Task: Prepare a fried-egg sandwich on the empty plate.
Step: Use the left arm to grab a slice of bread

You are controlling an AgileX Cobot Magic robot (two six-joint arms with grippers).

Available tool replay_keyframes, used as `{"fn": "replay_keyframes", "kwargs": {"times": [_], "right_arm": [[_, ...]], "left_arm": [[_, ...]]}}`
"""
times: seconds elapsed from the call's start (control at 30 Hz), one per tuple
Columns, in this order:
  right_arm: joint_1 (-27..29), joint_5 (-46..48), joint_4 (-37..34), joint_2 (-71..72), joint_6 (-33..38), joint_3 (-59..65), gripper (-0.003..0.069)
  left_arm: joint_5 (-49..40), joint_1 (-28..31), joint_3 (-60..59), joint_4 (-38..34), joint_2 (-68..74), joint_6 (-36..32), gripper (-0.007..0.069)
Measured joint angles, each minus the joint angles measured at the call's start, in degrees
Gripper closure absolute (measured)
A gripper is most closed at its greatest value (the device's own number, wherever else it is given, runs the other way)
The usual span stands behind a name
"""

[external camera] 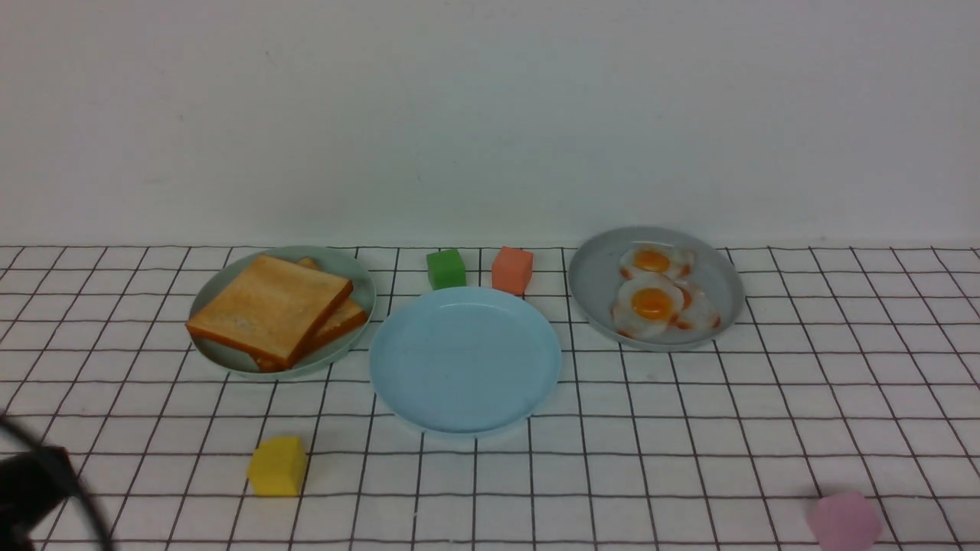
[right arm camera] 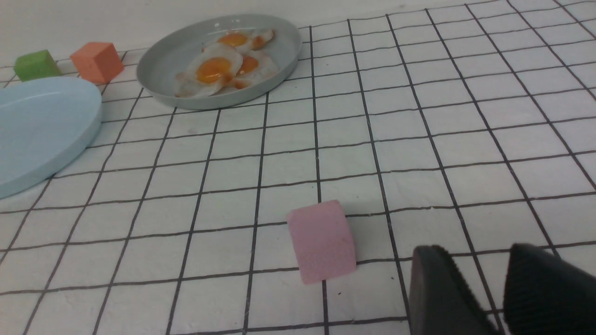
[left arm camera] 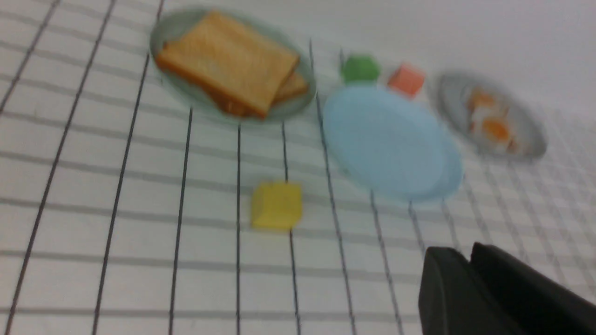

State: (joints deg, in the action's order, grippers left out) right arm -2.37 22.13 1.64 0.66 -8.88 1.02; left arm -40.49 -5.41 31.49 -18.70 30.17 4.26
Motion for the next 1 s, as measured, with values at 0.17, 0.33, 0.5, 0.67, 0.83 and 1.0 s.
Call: {"fn": "replay_keyframes", "kwargs": {"times": [0.17,0.33,0.5,0.67,0.83,1.0], "right_arm": [[0.0,-0.36,-0.9,0.0,-0.32,0.0,0.0418],[0.0,-6.93,-13.7,0.0,-7.64,0.52,0.0418],[0.0,-15.38,-22.03,0.0,-10.21,0.52,0.0418],[-1.4,-2.13,-25.81,-1.7,-5.41,-9.79,0.0481],[-4.96,23.15,-24.27,-13.38,10.52,-32.76,0.0627],[-7.5,39.87,-23.67,-24.29,20.06,-48.77,0.0666]], "left_arm": [[-7.33,-5.21,9.87,0.49,14.33,-3.79,0.0576],[-5.98,-12.46,15.77,4.39,25.02,-4.76,0.0579],[-7.39,-14.48,21.16,6.1,34.63,-3.53,0.0579],[-9.03,-14.68,29.49,9.69,48.78,-1.87,0.0581],[-9.25,-12.31,39.84,13.39,61.42,1.99,0.0611],[-9.05,-8.75,50.02,15.28,72.57,2.4,0.0622]]}}
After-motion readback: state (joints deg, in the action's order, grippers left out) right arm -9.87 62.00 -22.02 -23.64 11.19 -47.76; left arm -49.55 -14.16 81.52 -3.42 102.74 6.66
